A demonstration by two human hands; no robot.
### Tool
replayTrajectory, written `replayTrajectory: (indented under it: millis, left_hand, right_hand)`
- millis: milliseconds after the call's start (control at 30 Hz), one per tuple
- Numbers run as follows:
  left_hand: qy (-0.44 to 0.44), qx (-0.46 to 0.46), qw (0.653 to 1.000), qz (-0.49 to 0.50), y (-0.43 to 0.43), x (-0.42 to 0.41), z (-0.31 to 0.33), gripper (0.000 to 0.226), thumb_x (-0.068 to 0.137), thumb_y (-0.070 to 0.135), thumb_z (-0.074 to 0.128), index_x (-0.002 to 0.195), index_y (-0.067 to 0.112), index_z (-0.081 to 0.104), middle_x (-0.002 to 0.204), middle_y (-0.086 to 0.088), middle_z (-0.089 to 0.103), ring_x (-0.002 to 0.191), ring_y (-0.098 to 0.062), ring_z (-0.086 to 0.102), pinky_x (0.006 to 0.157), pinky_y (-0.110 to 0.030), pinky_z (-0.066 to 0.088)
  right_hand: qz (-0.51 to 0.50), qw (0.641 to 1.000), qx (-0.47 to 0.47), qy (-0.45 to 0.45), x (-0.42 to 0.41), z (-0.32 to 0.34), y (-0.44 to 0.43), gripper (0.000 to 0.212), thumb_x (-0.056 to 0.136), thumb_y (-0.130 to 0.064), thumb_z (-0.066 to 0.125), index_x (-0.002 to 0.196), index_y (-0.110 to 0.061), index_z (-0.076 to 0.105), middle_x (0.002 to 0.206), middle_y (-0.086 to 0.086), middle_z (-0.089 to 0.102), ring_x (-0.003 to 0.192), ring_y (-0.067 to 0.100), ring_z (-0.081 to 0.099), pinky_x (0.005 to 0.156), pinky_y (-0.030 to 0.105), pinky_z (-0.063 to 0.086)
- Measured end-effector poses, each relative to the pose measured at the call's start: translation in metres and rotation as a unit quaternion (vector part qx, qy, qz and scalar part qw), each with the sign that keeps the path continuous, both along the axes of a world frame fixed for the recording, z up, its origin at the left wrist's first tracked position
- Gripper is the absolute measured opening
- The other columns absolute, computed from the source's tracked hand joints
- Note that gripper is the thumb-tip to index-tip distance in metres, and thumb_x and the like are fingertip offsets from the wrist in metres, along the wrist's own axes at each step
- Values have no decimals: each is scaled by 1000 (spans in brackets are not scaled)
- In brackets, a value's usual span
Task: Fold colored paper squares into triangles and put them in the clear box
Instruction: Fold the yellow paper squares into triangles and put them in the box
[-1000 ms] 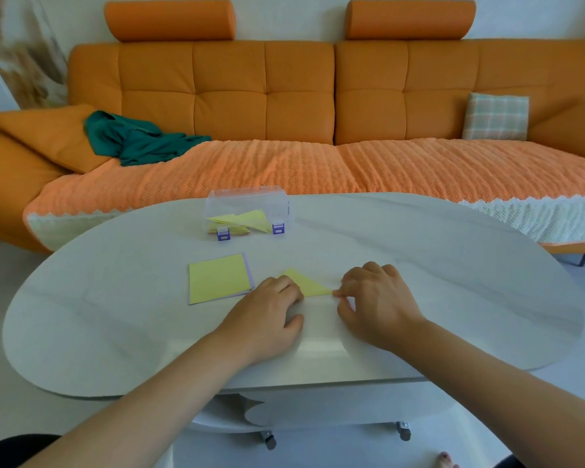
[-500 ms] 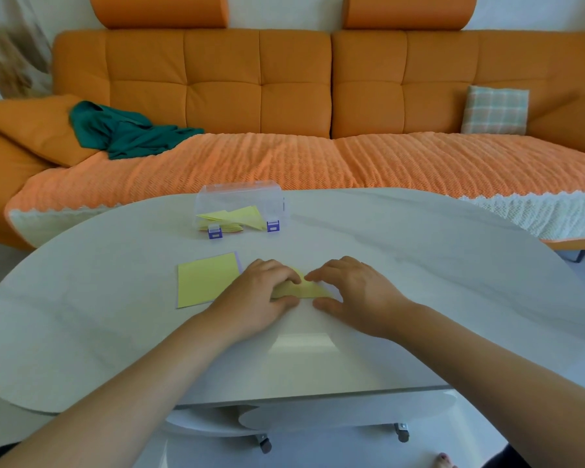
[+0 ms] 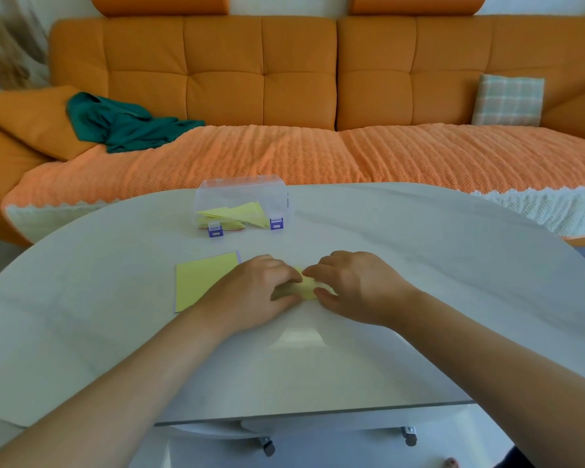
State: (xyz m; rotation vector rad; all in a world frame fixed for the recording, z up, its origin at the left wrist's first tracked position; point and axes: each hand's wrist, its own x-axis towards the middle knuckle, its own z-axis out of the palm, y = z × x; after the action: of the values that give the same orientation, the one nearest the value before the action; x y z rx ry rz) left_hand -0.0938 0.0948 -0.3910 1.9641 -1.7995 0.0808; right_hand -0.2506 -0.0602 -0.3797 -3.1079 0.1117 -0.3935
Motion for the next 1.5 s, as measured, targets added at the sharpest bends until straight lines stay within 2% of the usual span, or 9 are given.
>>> replayTrajectory:
  millis: [133, 300, 467, 533, 633, 900, 1133, 1233, 1500]
  left_hand:
    - [-47, -31, 998, -25, 0, -3, 2, 15, 93, 15, 64, 104, 11, 75, 90, -2, 74, 86, -23, 66, 74, -36, 53]
    - [33, -42, 998, 27, 1, -4, 7, 15, 95, 18, 59, 98, 20, 73, 80, 5, 72, 75, -17, 65, 67, -37, 53]
    - [167, -38, 983, 70, 5, -7, 25, 11, 90, 26, 65, 83, 29, 73, 76, 20, 71, 72, -2, 65, 68, -23, 52]
    - [205, -16, 975, 77, 8, -8, 32, 13, 89, 27, 65, 78, 32, 71, 71, 20, 68, 62, 1, 59, 61, -14, 45]
    - [227, 25, 971, 70, 11, -10, 40, 14, 90, 30, 64, 77, 32, 69, 67, 15, 68, 57, -3, 52, 60, -19, 44]
    - [211, 27, 973, 86, 8, -20, 45, 19, 89, 29, 63, 72, 28, 70, 59, 14, 62, 51, -3, 46, 55, -22, 38]
    - [206, 53, 974, 76, 5, -15, 47, 17, 91, 27, 62, 75, 26, 69, 64, 15, 64, 53, 0, 47, 53, -15, 36]
    - [199, 68, 975, 73, 9, -8, 51, 19, 91, 26, 61, 73, 25, 66, 67, 14, 65, 55, 1, 49, 54, -14, 37]
    - [194, 70, 973, 102, 19, 6, 54, 20, 91, 23, 59, 71, 23, 62, 69, 6, 64, 54, -2, 47, 56, -27, 48]
  right_hand:
    - [-16, 996, 76, -50, -1, -1, 1, 35, 91, -45, 59, 120, -27, 67, 102, -10, 69, 91, 14, 61, 70, 29, 47]
    - [-70, 981, 168, -62, -1, 7, 3, 10, 93, -33, 63, 97, -28, 72, 92, -13, 71, 83, 12, 64, 72, 30, 49]
    - [-109, 908, 404, -29, 0, 29, 0, 10, 86, -27, 72, 78, -31, 76, 75, -15, 72, 68, 0, 63, 65, 18, 51]
    - [-106, 884, 454, -17, -2, 38, -1, 6, 84, -24, 76, 79, -27, 78, 76, -10, 74, 72, 4, 66, 69, 24, 54]
    - [-91, 868, 488, -24, -4, 43, 4, 3, 84, -22, 77, 83, -24, 79, 80, -8, 76, 75, 5, 68, 71, 23, 55]
    - [-109, 871, 476, -52, 3, 36, 17, 11, 79, -24, 69, 70, -26, 75, 64, -9, 69, 52, 5, 51, 47, 18, 42]
    - [-114, 895, 428, -54, 4, 35, 11, 7, 70, -32, 67, 69, -31, 73, 65, -10, 70, 57, 6, 59, 55, 27, 53]
    - [-130, 899, 414, -52, 1, 36, 1, 10, 74, -26, 69, 68, -32, 73, 63, -11, 70, 54, 3, 58, 50, 18, 49]
    - [-182, 906, 377, -63, -7, 38, -20, 13, 77, -23, 67, 65, -27, 69, 64, -11, 68, 52, 2, 57, 46, 14, 43]
